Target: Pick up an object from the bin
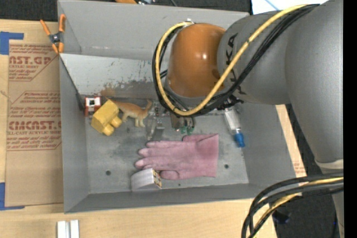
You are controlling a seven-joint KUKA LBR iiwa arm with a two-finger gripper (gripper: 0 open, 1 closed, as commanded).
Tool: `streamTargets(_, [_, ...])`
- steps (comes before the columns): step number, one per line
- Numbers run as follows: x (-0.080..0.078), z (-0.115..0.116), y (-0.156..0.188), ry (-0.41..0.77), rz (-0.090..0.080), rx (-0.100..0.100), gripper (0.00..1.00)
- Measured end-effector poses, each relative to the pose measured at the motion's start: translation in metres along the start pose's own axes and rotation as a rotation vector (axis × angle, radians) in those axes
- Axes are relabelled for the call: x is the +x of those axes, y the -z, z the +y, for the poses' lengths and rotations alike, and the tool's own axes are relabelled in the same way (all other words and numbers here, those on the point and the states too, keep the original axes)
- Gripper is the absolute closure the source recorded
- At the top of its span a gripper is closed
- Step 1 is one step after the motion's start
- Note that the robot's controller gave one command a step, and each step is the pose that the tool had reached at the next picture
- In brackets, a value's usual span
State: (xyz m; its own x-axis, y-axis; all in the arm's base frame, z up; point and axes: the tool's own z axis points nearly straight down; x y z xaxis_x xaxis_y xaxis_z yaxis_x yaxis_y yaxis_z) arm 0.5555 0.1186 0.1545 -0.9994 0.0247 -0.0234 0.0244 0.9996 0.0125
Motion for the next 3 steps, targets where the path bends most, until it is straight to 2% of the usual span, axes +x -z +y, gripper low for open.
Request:
streamTargets(1, [0.010,-0.007,-0.015,0.073,-0.001,0.000,1.00])
streamTargets(2, [0.030,-0.024,-0.037,0.209,0.000,0.000,0.00])
streamTargets(3, [0.029,-0.023,-0.036,0.209,-0.002,-0.001,0.00])
